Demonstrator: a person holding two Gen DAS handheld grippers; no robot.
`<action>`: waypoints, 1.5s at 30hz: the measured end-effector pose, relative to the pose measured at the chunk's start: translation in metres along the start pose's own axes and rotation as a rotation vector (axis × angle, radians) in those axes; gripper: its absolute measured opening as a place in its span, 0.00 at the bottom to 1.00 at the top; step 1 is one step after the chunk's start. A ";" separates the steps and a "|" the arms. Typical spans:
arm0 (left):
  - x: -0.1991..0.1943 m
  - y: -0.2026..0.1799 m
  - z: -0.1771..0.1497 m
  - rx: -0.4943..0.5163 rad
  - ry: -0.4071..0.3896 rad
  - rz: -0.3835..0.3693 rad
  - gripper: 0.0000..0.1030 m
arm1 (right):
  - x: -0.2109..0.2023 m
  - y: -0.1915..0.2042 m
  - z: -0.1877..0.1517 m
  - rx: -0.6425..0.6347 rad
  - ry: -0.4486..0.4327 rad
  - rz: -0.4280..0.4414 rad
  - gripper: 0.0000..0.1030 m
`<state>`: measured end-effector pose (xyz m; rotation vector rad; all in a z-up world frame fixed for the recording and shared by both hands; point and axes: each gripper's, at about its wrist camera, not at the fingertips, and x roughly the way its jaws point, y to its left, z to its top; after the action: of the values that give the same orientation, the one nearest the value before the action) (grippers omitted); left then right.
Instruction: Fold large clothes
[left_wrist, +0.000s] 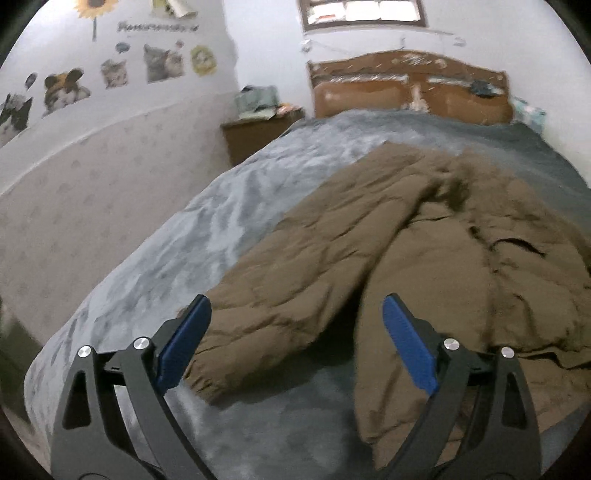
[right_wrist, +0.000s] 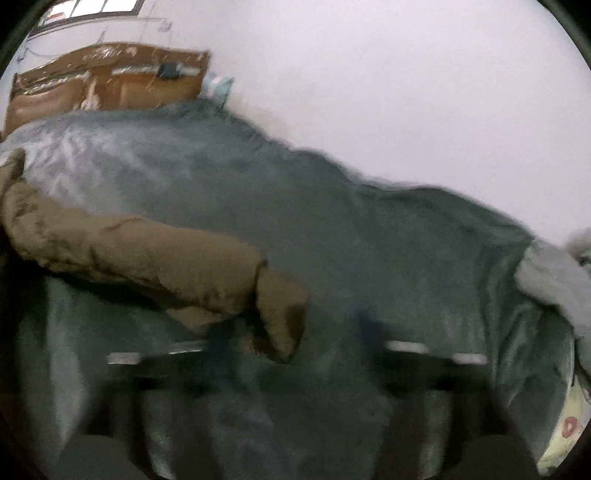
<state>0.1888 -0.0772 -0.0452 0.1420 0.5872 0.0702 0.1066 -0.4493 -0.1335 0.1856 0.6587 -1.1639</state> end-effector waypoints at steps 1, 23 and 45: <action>-0.003 0.000 0.002 0.016 -0.024 -0.018 0.91 | -0.009 0.001 0.000 -0.004 -0.011 0.012 0.87; 0.066 -0.067 -0.058 0.332 0.274 -0.074 0.66 | -0.119 0.210 -0.077 -0.647 0.002 0.689 0.60; 0.008 0.047 -0.061 -0.147 0.192 -0.344 0.19 | -0.151 0.021 -0.036 -0.062 -0.133 1.031 0.17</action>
<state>0.1603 -0.0228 -0.0931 -0.1109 0.7880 -0.2080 0.0769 -0.3054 -0.0807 0.3383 0.3820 -0.1608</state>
